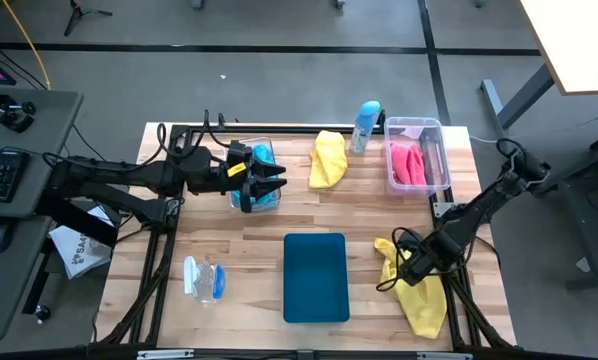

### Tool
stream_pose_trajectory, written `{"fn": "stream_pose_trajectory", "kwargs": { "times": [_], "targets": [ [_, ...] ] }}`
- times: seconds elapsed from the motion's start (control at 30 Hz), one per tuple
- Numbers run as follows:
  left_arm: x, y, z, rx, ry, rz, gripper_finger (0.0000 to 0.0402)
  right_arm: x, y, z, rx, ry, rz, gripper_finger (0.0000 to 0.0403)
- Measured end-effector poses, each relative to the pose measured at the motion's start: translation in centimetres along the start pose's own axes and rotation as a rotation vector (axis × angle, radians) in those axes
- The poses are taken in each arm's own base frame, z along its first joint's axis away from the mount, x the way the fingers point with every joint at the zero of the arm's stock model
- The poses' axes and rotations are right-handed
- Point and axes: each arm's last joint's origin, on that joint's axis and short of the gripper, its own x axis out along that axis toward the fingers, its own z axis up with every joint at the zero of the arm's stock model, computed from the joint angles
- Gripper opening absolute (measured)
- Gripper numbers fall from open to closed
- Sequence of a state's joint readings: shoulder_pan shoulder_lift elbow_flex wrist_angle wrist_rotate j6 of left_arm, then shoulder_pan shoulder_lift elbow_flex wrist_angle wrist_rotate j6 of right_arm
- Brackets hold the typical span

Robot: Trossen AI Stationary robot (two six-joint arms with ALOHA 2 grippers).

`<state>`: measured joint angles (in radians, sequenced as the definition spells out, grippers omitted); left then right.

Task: Sort microfiber towel by color & place in baskets
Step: Put the bottom yellow towel into the blue bin

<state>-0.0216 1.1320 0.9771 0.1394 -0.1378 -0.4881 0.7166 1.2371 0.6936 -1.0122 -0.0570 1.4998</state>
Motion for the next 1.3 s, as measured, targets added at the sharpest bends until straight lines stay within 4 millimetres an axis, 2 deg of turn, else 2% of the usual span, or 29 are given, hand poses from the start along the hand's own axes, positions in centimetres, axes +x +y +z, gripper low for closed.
{"fn": "stream_pose_trajectory", "kwargs": {
  "times": [0.23, 0.33, 0.4, 0.5, 0.53, 0.57, 0.63, 0.73, 0.8, 0.9, 1.03, 1.13, 1.23, 1.3],
  "targets": [
    [0.0, 0.1, 0.0, 0.007, 0.002, 0.01, 0.02, 2.0, 0.2, 0.1, 0.031, 0.002, -0.086, 0.0252],
    [0.0, 0.2, 0.0, 0.039, 0.001, 0.013, 0.02, 2.7, 0.5, 0.1, 0.027, 0.027, -0.116, 0.0225],
    [-0.1, 0.2, 0.1, 0.067, 0.001, 0.013, 0.02, 3.0, 0.5, 0.1, 0.044, 0.053, -0.147, 0.0178],
    [-1.3, 0.1, 0.9, 0.137, -0.014, 0.007, 0.02, 3.0, 0.8, 0.1, 0.059, 0.061, -0.167, 0.0059],
    [-2.0, 0.0, 1.3, 0.152, -0.024, 0.008, 0.02, 2.8, 0.9, 0.1, 0.056, 0.058, -0.163, 0.003],
    [-2.7, 0.0, 1.7, 0.161, -0.037, 0.012, 0.02, 2.3, 1.2, 0.1, 0.052, 0.051, -0.156, 0.0019],
    [-4.3, -0.1, 2.7, 0.174, -0.081, 0.028, 0.02, 0.9, 1.6, 0.2, 0.056, 0.031, -0.139, 0.0018],
    [-6.5, -0.2, 4.0, 0.183, -0.151, 0.063, 0.02, -2.7, 2.2, 0.7, 0.074, -0.065, -0.098, 0.0004],
    [-7.8, -0.2, 4.7, 0.195, -0.201, 0.087, 0.02, -5.7, 2.4, 1.3, 0.114, -0.183, -0.049, 0.0005],
    [-8.9, -0.3, 5.2, 0.207, -0.241, 0.111, 0.02, -11.1, 2.7, 2.4, 0.165, -0.449, 0.114, 0.0002],
    [-9.3, -0.2, 5.2, 0.227, -0.232, 0.119, 0.02, -17.7, 3.1, 3.5, 0.148, -0.824, 0.333, 0.0002],
    [-9.1, -0.1, 4.9, 0.231, -0.2, 0.131, 0.02, -21.6, 4.1, 4.2, 0.041, -0.982, 0.467, 0.0001],
    [-8.6, 0.1, 4.4, 0.231, -0.162, 0.144, 0.02, -23.9, 5.6, 5.0, -0.088, -1.095, 0.588, 0.0001],
    [-8.4, 0.2, 4.2, 0.215, -0.141, 0.151, 0.02, -24.4, 6.7, 5.6, -0.184, -1.124, 0.65, 0.0001]
  ]
}}
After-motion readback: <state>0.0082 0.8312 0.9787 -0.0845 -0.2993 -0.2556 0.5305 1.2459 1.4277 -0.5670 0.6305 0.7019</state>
